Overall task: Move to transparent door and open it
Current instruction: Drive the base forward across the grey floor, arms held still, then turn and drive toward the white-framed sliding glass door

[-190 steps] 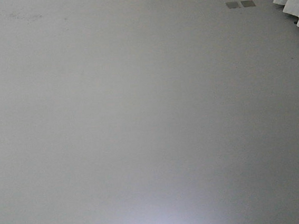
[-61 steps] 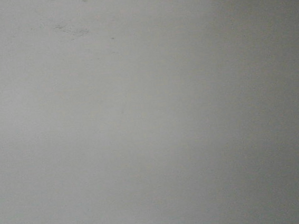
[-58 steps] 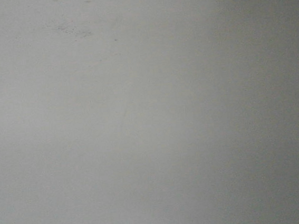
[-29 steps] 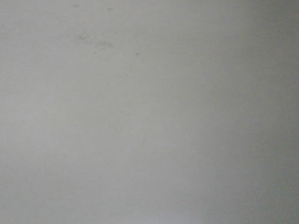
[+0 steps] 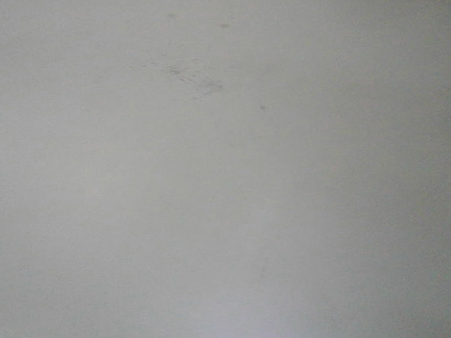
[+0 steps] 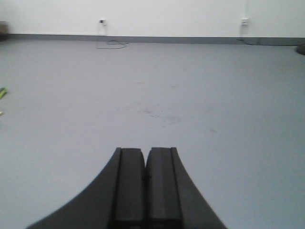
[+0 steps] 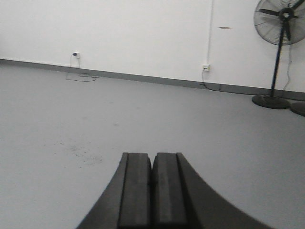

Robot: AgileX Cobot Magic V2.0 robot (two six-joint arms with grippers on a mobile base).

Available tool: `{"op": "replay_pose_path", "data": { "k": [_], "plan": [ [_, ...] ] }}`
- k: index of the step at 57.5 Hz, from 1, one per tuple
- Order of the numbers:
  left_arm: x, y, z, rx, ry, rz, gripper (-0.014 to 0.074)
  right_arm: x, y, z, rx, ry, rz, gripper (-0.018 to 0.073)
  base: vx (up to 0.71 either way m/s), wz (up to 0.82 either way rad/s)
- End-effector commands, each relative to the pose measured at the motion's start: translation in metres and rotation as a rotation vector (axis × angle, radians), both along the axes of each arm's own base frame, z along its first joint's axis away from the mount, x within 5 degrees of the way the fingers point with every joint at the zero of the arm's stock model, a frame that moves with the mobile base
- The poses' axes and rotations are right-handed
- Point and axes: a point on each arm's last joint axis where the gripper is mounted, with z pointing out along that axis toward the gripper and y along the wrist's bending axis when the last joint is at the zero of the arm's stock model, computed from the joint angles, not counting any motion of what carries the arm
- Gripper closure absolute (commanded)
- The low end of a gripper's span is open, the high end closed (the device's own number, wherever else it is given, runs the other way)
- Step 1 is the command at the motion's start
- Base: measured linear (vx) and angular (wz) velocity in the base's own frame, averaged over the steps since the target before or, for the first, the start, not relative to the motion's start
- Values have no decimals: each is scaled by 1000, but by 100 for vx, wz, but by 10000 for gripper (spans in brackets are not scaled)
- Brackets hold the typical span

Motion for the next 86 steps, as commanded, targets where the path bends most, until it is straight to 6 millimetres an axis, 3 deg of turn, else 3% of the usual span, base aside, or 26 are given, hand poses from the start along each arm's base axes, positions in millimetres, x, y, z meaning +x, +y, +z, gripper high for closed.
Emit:
{"op": "replay_pose_path", "data": {
  "k": [1, 86],
  "plan": [
    [1, -1, -2, -21, -62, -6, 602, -1, 0, 4, -12, -87, 2, 564, 55, 49],
    [1, -1, -2, -21, -62, -6, 602, -1, 0, 4, -12, -87, 2, 564, 55, 47]
  ]
}}
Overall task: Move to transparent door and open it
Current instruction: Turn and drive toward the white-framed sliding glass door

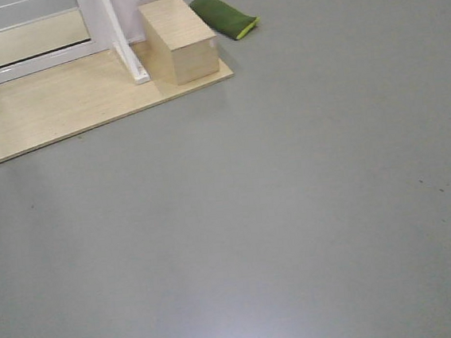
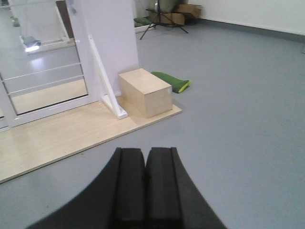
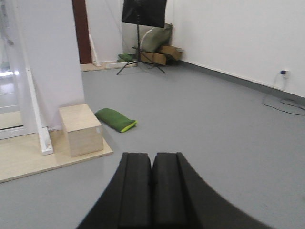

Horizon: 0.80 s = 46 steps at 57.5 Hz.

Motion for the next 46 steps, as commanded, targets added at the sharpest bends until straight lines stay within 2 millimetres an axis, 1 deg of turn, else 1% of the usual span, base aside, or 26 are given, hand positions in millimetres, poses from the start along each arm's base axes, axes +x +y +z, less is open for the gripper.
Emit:
{"op": "replay_pose_path", "data": {
  "k": [1, 26, 46],
  "plan": [
    [1, -1, -2, -21, -62, -6, 602, -1, 0, 4, -12, -86, 2, 564, 51, 58],
    [1, -1, -2, -21, -62, -6, 602, -1, 0, 4, -12, -86, 2, 564, 51, 56],
    [1, -1, -2, -21, -62, -6, 602, -1, 0, 4, -12, -86, 2, 564, 53, 32]
  ]
}}
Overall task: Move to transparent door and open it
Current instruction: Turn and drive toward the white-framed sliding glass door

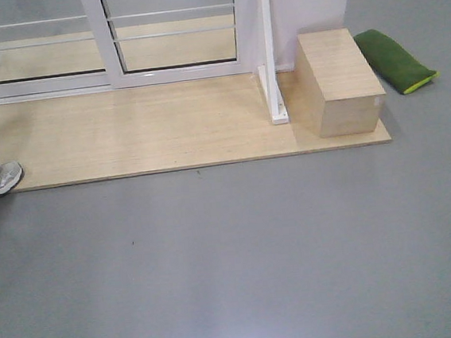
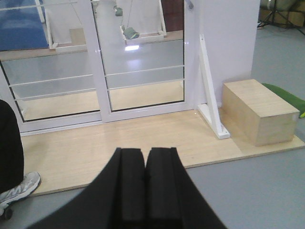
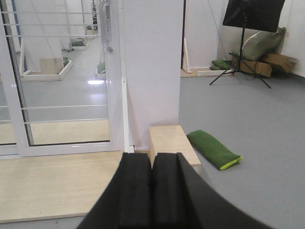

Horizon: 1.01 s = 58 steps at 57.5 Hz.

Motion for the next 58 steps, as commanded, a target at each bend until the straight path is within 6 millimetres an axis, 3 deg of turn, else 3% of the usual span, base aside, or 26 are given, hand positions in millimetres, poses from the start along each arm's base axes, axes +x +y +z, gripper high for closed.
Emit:
{"op": "replay_pose_path", "data": {
  "k": [1, 58],
  "plan": [
    [1, -1, -2, -21, -62, -6, 602, -1, 0, 4, -12, -86, 2, 564, 53, 23],
    [1, -1, -2, -21, -62, -6, 602, -1, 0, 4, -12, -86, 2, 564, 53, 10]
  ]
}}
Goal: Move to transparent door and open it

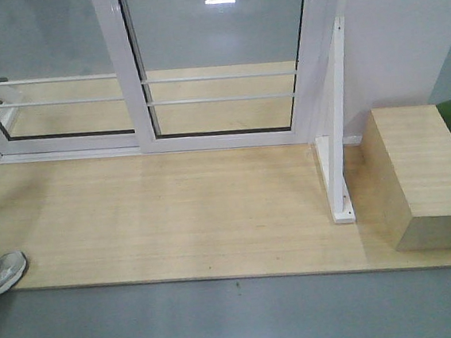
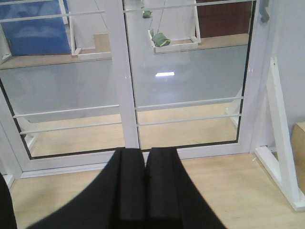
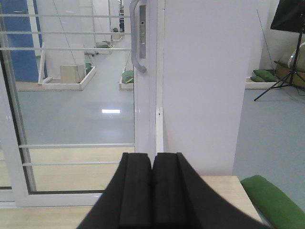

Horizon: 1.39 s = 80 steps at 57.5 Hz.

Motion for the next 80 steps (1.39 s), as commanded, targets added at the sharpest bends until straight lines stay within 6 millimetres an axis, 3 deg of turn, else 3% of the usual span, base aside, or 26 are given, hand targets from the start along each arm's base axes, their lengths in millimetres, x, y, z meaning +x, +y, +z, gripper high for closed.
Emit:
{"op": "replay_pose_path", "data": {
  "k": [1, 80],
  "plan": [
    [1, -1, -2, -21, -62, -6, 602, -1, 0, 4, -12, -86, 2, 564, 49, -3],
    [1, -1, -2, -21, -62, -6, 602, -1, 0, 4, -12, -86, 2, 564, 35, -4]
  ]
}}
